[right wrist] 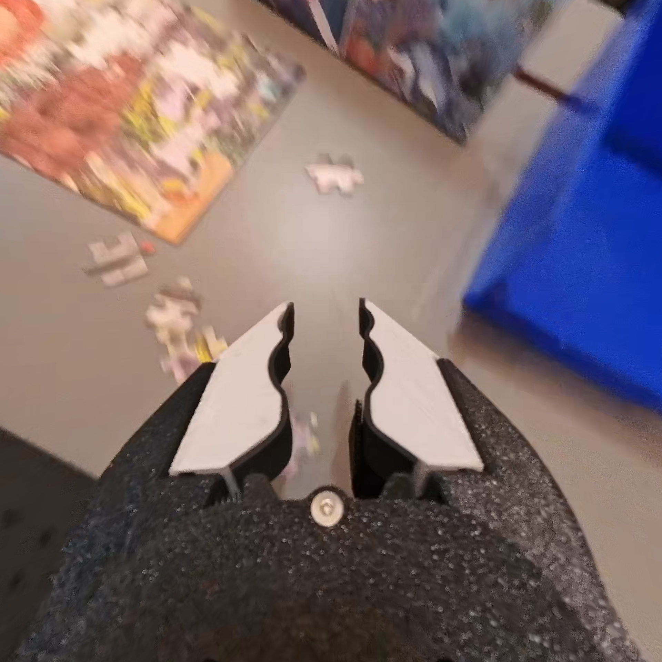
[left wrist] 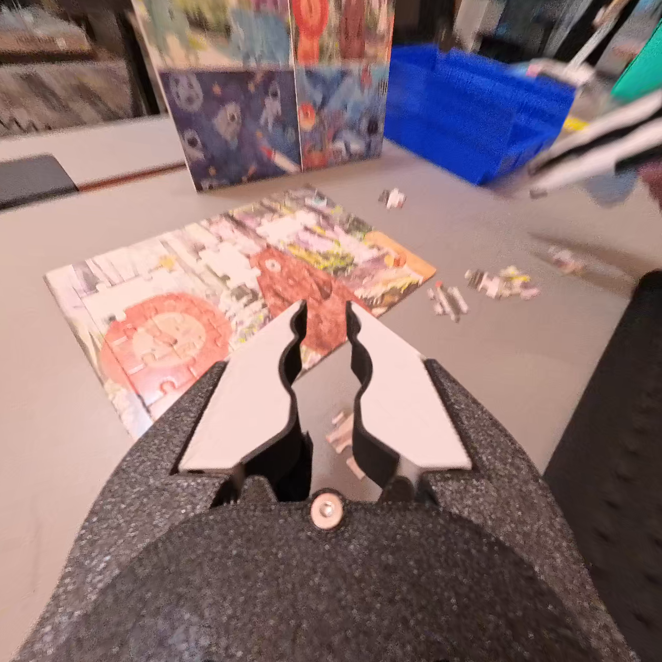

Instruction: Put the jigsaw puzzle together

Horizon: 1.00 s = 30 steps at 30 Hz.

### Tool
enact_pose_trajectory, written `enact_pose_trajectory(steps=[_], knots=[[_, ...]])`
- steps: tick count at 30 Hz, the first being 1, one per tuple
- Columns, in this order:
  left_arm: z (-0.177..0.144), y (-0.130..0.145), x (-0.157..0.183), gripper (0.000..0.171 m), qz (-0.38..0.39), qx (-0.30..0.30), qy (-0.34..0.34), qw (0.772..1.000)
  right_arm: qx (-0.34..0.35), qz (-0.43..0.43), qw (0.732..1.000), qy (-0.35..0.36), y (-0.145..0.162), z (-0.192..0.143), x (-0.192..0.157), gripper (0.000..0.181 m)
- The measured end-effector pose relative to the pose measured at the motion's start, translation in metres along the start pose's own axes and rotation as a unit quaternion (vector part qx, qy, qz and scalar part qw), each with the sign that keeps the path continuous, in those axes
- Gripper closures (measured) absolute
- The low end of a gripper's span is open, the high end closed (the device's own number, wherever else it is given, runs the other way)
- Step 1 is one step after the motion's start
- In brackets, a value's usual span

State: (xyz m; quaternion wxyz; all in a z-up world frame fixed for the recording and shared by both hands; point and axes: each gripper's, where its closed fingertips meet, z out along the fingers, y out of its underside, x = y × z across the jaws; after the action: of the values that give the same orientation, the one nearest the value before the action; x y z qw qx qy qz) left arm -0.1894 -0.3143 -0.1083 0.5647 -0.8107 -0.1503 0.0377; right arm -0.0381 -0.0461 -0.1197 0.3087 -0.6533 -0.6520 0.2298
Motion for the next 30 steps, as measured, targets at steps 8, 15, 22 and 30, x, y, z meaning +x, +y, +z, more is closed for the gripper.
enact_pose_trajectory(steps=[8, 15, 22, 30], knots=[[0.001, -0.003, 0.001, 0.152, 0.009, 0.014, 0.001, 1.0, -0.057, 0.092, 0.994, 0.031, 0.104, -0.05, -0.02, 0.143], [0.0, 0.002, -0.015, 0.152, -0.027, 0.007, -0.022, 0.999, 0.004, 0.07, 0.997, 0.008, 0.029, 0.005, -0.042, 0.143], [-0.012, 0.011, -0.059, 0.152, -0.069, -0.002, -0.091, 0.993, 0.001, -0.014, 0.999, 0.031, -0.054, 0.107, -0.007, 0.143], [-0.01, 0.013, -0.059, 0.152, -0.082, -0.004, -0.081, 0.993, -0.008, 0.022, 0.999, 0.031, -0.049, 0.134, 0.004, 0.143]])
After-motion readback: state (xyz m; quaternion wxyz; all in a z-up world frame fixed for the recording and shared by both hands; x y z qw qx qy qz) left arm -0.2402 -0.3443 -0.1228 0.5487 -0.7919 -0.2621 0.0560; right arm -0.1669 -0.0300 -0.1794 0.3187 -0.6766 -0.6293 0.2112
